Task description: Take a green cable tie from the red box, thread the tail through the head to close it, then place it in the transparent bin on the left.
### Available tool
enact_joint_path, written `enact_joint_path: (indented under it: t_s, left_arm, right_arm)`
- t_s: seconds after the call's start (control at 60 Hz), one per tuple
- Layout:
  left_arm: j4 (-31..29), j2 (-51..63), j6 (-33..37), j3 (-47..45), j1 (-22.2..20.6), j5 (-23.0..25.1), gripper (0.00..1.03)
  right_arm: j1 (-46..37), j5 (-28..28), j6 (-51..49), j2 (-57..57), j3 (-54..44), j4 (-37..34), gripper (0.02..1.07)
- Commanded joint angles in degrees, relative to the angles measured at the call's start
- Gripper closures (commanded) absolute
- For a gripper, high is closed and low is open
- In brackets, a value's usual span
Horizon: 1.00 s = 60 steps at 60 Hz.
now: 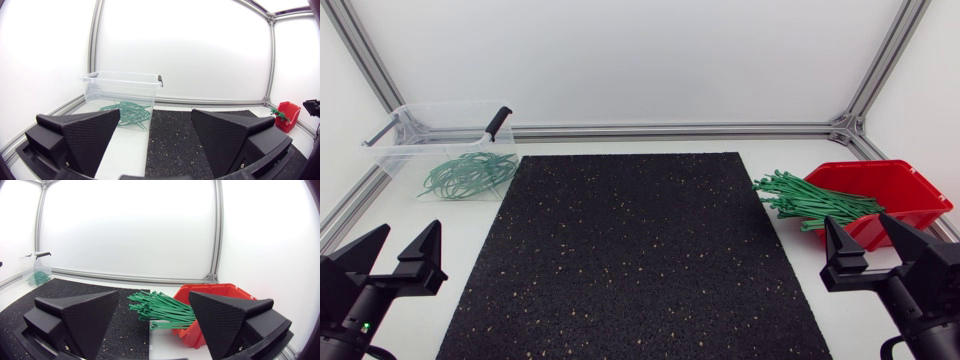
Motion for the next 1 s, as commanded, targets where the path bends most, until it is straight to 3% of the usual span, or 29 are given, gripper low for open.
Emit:
enact_joint_path:
  t_s: [0.0, 0.617, 0.767, 0.983]
  left_arm:
    - [-0.9, -0.5, -0.7, -2.3, 0.1, -0.1, 0.04]
    - [-0.9, -0.5, -0.8, -2.3, -0.2, -0.1, 0.04]
    - [-0.9, -0.5, -0.8, -2.3, -0.2, -0.1, 0.04]
    - [-0.9, -0.5, -0.8, -2.3, -0.2, -0.1, 0.04]
  right_arm:
    - [0.4, -0.4, 0.9, -0.6, -1.3, 0.5, 0.05]
    - [0.3, 0.2, 1.3, -0.7, 2.8, 1.2, 0.05]
    - [0.4, 0.3, 1.4, 2.0, 9.4, 1.3, 0.05]
    - [-0.6, 1.8, 1.3, 15.4, 21.3, 0.8, 0.05]
